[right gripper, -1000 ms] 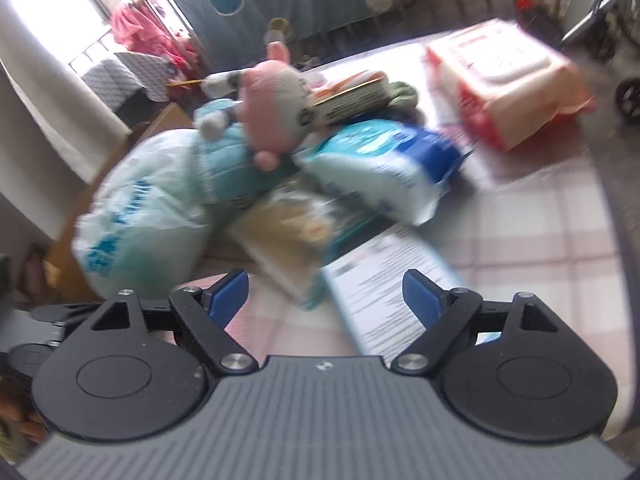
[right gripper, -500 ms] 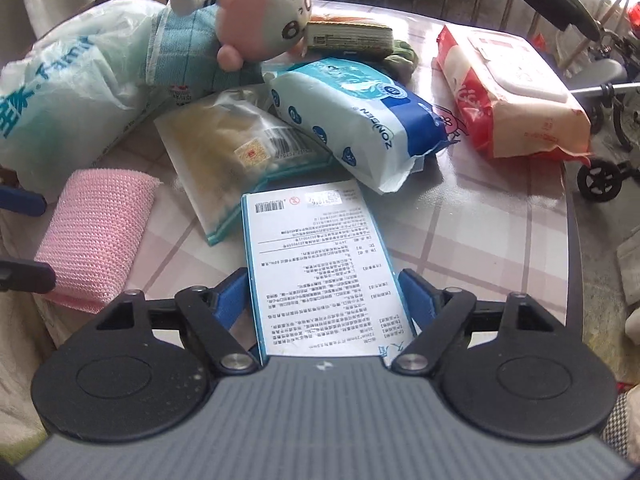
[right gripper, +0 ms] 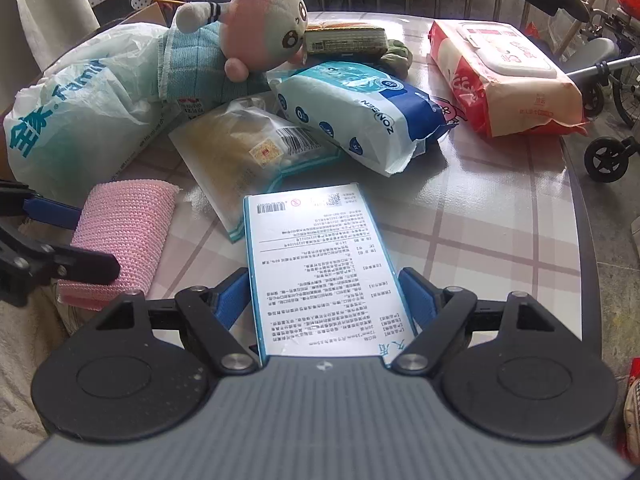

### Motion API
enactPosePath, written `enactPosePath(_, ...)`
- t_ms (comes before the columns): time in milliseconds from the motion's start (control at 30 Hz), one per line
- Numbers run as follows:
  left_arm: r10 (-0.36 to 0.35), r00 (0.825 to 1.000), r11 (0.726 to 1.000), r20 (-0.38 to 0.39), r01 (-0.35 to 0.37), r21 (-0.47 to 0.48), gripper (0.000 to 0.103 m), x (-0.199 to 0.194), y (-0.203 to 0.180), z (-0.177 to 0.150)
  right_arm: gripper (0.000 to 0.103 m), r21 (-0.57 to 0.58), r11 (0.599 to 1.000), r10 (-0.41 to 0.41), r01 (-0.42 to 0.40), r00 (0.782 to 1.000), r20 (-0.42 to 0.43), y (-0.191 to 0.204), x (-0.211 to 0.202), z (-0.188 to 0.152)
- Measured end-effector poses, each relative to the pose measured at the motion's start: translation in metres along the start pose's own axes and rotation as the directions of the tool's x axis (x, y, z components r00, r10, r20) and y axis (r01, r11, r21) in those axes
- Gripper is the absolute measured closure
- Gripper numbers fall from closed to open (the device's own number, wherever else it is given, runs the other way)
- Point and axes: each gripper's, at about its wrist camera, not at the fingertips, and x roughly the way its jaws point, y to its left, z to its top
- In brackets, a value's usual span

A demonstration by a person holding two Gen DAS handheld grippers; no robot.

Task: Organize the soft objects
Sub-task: 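Close left gripper on pink knitted sponge while right gripper holds medicine box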

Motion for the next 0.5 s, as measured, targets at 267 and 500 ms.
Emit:
enactPosePath(267, -0.008, 1.0, 0.996, 0.018, 0.006, 0.089, 0.017, -0.004, -0.005, -0.01, 0.023, 0.059, 0.996, 0.064, -0.064, 0.998, 0.002, 0.003, -0.009, -0.006)
enactPosePath(500, -0.007, 1.0, 0.995, 0.007, 0.006, 0.096, 0.016, -0.014, 0.003, -0.015, 0.024, 0.118, 0.987, 0.108, -0.108, 0.994, 0.007, 0.002, -0.019, -0.014)
